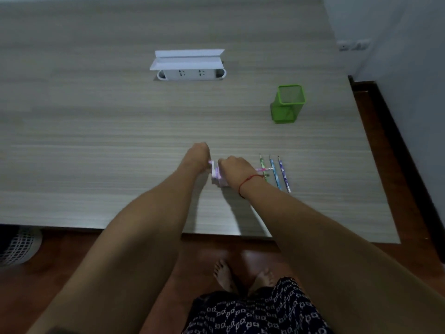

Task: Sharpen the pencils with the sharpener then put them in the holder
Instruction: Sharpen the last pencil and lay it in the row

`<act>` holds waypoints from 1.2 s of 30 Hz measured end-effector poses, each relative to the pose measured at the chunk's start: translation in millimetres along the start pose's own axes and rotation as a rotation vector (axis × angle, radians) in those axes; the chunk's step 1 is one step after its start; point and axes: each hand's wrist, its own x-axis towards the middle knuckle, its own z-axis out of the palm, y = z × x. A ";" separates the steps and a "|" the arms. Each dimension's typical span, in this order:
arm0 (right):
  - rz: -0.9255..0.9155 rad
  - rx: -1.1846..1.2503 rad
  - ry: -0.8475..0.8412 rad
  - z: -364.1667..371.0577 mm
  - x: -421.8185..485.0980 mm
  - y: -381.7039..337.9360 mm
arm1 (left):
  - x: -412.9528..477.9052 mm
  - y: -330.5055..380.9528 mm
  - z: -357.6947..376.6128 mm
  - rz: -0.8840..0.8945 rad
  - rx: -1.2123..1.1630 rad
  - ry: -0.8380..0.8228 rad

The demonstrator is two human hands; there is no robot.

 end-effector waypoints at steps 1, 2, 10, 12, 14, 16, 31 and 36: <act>0.002 -0.002 -0.004 0.0 0.2 0.2 | 1.9 1.0 -10.2 0.002 0.009 -0.050; 0.003 -0.004 -0.008 -0.2 0.6 0.9 | 1.6 4.3 -23.3 -0.009 0.002 -0.106; 0.031 0.022 0.010 -2.3 0.5 -3.7 | -16.9 5.1 -21.2 -0.132 -0.003 -0.699; 0.020 0.025 0.012 -1.7 1.3 -4.6 | -18.0 0.1 5.5 -0.139 0.042 -0.676; 0.000 0.025 0.000 0.1 1.9 -3.5 | -12.9 -3.9 27.2 -0.121 0.054 -0.478; -0.017 0.016 -0.016 1.0 1.4 -1.8 | -8.1 -2.7 29.5 -0.085 0.062 -0.202; 0.012 -0.044 -0.025 -9.0 2.6 0.1 | 13.7 12.5 -47.7 -0.075 0.041 -0.333; -0.001 -0.060 -0.024 -6.9 3.3 -1.8 | -1.8 7.7 -48.1 -0.233 -0.124 -0.756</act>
